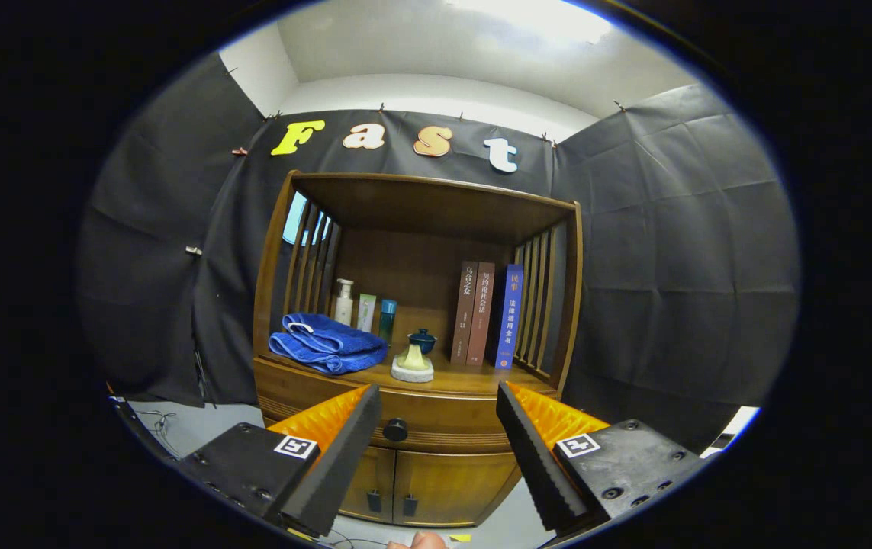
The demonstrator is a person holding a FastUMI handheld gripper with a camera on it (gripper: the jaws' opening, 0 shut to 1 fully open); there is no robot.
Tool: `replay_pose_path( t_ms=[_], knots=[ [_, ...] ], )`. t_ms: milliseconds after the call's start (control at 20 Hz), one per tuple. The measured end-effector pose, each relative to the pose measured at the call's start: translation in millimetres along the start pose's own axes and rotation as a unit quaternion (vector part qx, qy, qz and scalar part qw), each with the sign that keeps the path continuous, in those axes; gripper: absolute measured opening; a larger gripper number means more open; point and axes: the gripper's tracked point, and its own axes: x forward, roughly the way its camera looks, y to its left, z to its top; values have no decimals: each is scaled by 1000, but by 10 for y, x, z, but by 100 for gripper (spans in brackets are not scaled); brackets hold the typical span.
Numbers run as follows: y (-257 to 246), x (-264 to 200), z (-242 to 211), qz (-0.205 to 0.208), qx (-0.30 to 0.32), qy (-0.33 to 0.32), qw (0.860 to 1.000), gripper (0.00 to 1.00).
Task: Pull open the drawer, take out the items inside it, and place them on the countertop above the cabinet.
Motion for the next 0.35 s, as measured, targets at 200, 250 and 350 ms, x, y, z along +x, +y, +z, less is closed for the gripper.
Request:
replay_pose_path(
  t_ms=[200,250,350],
  knots=[
    [25,-5,-77,6,9,-3,1000,98],
    [30,-39,-49,7,12,-9,1000,98],
    [33,-68,-18,8,17,-23,1000,98]
  ],
)
